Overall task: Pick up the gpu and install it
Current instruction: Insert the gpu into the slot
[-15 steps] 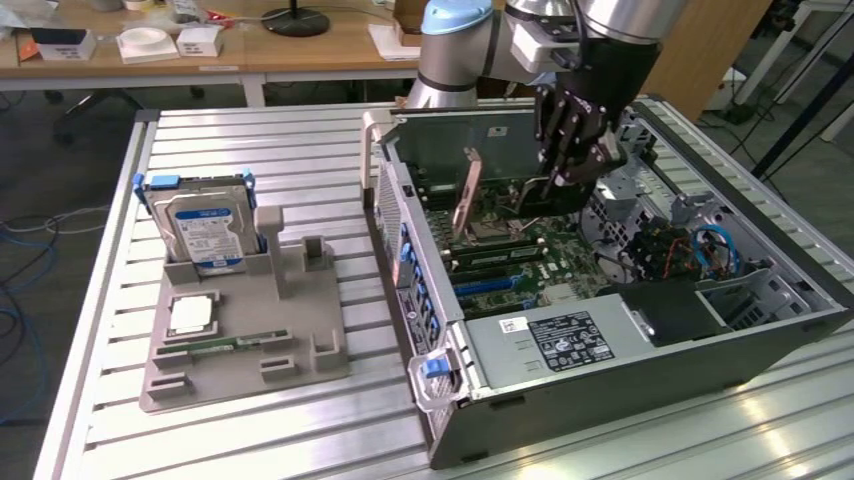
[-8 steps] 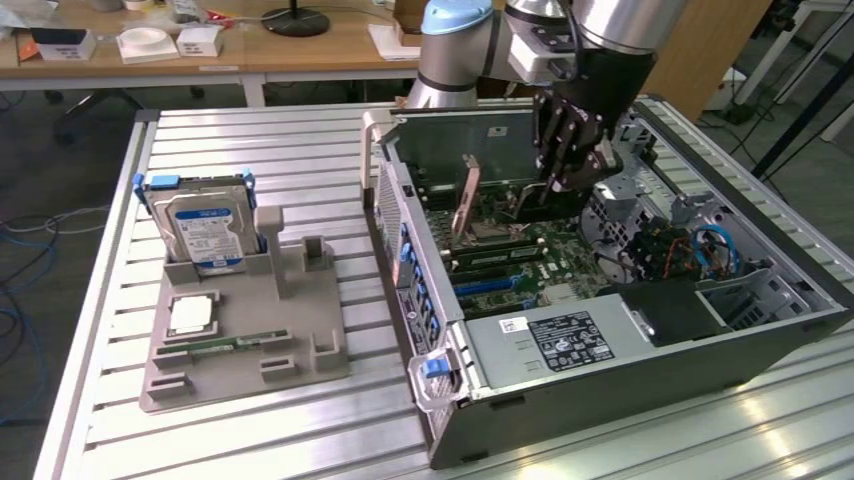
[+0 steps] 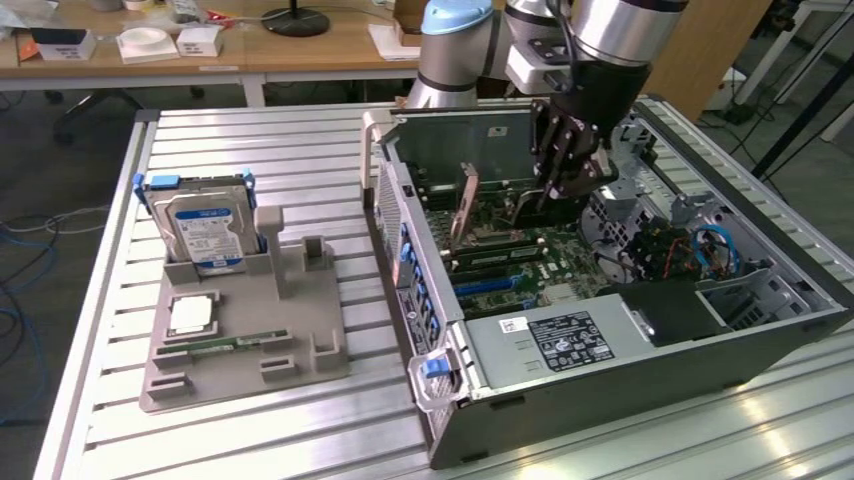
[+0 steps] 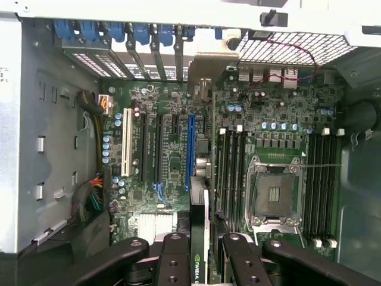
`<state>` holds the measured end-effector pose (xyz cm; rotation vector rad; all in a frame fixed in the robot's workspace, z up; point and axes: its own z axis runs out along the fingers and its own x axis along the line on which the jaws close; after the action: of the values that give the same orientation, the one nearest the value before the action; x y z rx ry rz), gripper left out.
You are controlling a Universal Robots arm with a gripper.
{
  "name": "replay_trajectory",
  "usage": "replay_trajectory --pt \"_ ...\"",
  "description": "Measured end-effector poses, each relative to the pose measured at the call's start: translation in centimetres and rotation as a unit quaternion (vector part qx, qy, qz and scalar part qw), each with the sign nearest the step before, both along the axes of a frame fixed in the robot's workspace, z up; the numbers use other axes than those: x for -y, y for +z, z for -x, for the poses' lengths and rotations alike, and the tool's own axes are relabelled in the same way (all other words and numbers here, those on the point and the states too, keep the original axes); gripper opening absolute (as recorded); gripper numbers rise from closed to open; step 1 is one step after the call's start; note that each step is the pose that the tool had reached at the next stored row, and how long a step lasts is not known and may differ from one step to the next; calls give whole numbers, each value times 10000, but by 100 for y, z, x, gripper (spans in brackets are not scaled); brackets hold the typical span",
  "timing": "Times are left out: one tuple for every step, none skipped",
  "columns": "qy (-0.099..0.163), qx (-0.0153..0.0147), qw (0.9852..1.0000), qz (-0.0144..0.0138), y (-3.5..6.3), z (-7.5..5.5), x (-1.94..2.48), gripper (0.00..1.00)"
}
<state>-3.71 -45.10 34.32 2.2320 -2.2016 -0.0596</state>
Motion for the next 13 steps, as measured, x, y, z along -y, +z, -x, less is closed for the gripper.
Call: replay_trajectory --pt "0 0 10000 0 -11 0 0 26" --pt "0 0 10000 0 -23 0 0 26" --pt "0 0 10000 0 -34 0 0 26" --pt "0 0 10000 0 -46 0 0 26" --pt "0 0 10000 0 -57 0 0 26" --pt "0 0 10000 0 -68 0 0 26" --pt "0 0 10000 0 -79 0 0 26" --pt "0 0 10000 0 -89 0 0 26" --pt "0 0 10000 0 -99 0 0 26" --pt "0 0 10000 0 -107 0 0 26" --pt "0 0 10000 0 -114 0 0 26" --pt "0 0 10000 0 -118 0 0 26" --pt "0 -1 10000 1 -119 0 0 26"
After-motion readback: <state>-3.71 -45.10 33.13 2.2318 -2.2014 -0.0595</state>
